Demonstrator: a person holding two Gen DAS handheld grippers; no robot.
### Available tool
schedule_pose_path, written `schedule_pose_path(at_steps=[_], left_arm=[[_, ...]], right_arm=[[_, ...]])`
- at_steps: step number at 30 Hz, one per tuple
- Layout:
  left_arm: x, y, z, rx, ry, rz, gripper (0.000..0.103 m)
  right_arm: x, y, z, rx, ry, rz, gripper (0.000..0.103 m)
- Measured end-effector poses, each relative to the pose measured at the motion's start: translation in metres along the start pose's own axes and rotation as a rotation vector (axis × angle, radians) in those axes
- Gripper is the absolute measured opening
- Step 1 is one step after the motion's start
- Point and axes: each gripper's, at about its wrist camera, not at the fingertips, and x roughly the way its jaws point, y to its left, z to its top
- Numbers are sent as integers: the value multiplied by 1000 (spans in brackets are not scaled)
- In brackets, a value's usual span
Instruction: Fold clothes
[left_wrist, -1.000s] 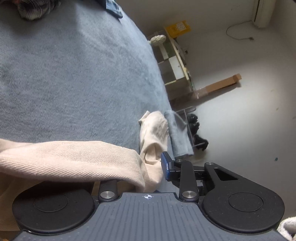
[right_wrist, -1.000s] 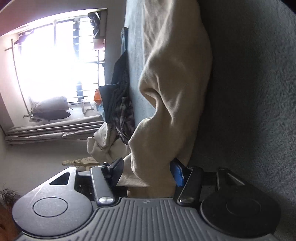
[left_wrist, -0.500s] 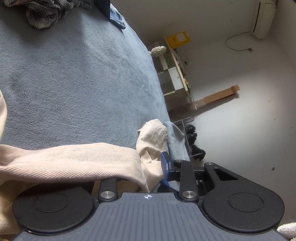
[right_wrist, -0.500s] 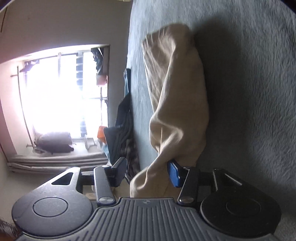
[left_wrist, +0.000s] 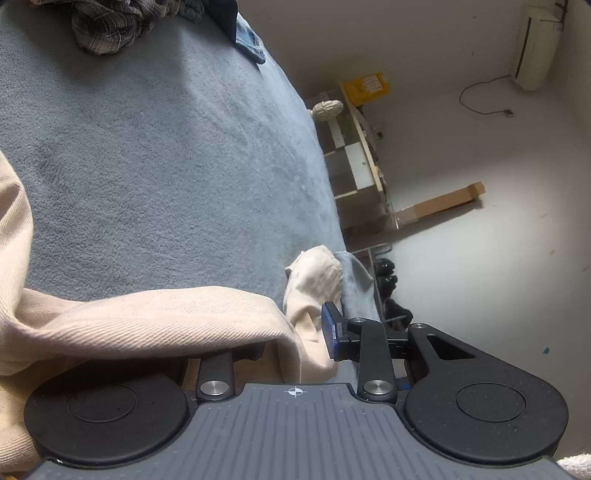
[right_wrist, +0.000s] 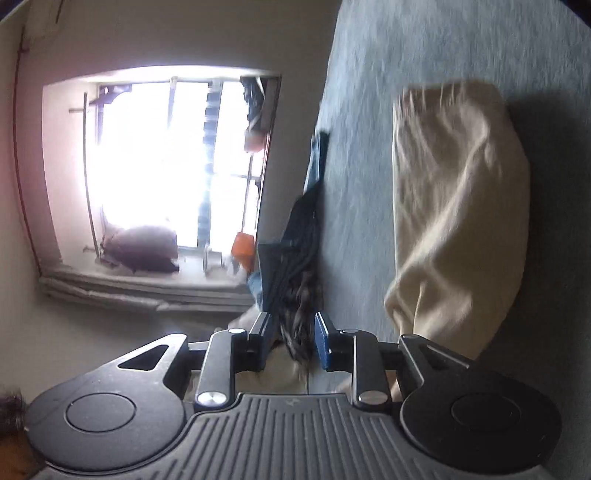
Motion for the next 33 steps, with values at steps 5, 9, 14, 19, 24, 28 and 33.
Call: schedule_pose_path(at_steps=[5,9,14,19,24,28,33], left_arm=[[-2,-6,2,-12,-9,-47,29],[-11,-7,1,-35,-37,-95,29],[-23,-10,5,-37,-74,-122,25],[-17,-7,4,-45,-61,-128,25],[-15,-2,-1,-53,-42,-114,25],[-15,2,-5,-47,-39,-72,25],[-19,4,4,-48,-91,-47,25]], right_arm=[[45,-13,-53,92,263,57,65],[65,-35,-71,195,241,4,69],[29,-38,-45,239,-61,62,65],[-12,-34,-12,210,-277,13,62],[-5,-35,20,170,-300,-129,50],[24,-3,43,20,-265,-245,18],[57,67,64,-246,-247,-188,12]])
